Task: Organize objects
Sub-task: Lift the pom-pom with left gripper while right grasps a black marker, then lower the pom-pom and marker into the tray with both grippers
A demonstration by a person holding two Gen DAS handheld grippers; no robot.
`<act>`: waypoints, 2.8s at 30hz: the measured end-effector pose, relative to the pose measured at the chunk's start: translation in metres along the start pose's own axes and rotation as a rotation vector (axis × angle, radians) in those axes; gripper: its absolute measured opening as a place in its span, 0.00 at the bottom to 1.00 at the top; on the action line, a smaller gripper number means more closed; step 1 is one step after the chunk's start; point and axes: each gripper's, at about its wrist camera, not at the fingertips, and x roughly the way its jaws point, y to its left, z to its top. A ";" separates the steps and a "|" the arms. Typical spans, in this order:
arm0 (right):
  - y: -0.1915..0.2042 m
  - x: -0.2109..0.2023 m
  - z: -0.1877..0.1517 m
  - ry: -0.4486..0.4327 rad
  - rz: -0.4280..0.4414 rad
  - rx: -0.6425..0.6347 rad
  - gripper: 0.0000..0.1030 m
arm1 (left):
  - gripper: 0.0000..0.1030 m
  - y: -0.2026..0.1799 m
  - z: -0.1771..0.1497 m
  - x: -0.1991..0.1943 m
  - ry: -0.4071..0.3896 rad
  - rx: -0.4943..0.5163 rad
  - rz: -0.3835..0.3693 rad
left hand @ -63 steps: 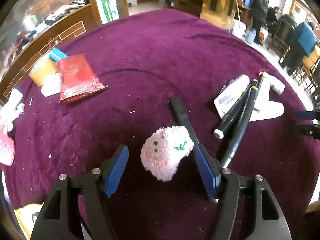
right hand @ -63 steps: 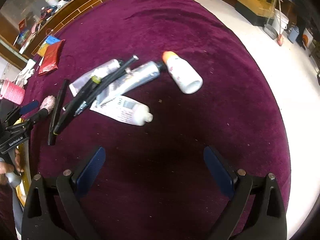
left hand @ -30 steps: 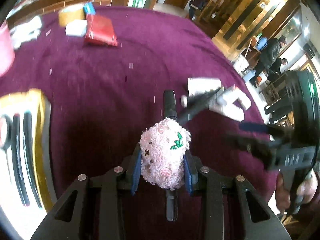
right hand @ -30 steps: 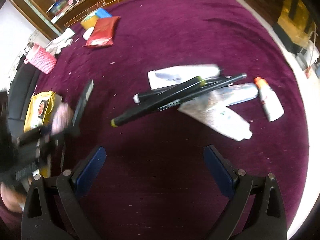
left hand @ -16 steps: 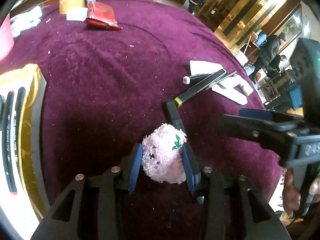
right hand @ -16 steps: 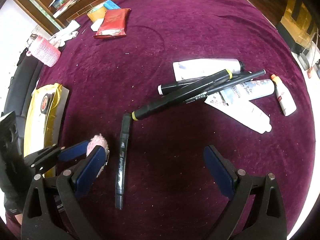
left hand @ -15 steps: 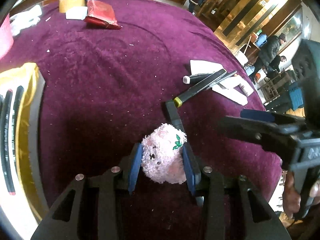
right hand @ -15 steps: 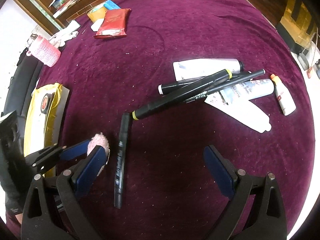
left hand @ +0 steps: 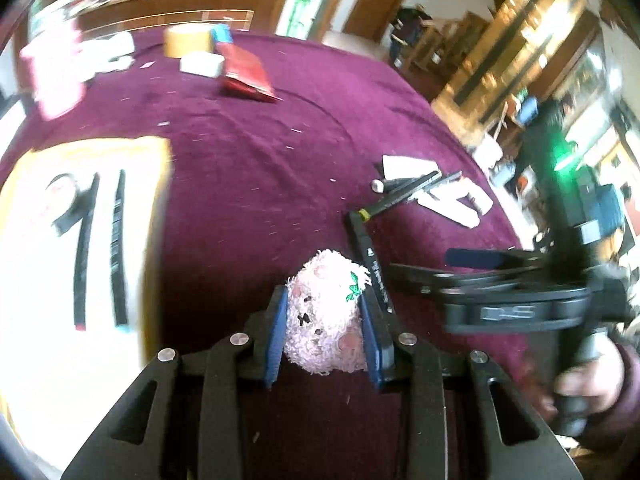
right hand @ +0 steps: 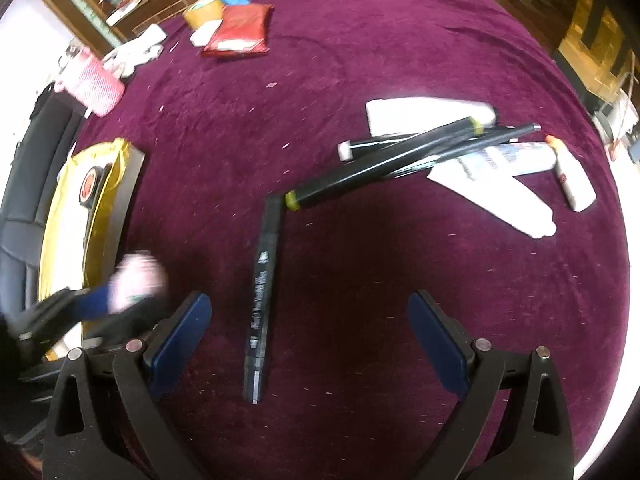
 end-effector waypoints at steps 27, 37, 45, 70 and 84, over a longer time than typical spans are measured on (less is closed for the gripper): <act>0.056 -0.022 -0.011 -0.065 0.168 0.066 0.12 | 0.29 0.154 -0.049 -0.094 -0.079 -0.269 0.131; 0.124 -0.051 0.007 -0.079 0.329 -0.017 0.12 | 0.29 0.176 -0.038 -0.083 -0.037 -0.226 0.172; 0.189 -0.007 0.013 0.050 0.408 -0.084 0.13 | 0.29 0.199 -0.008 -0.059 -0.002 -0.176 0.239; 0.248 0.079 0.017 0.233 0.427 -0.100 0.13 | 0.52 0.210 0.033 -0.057 -0.027 -0.224 0.251; 0.302 0.099 0.012 0.286 0.471 -0.192 0.13 | 0.54 0.240 0.005 -0.118 -0.151 -0.399 0.234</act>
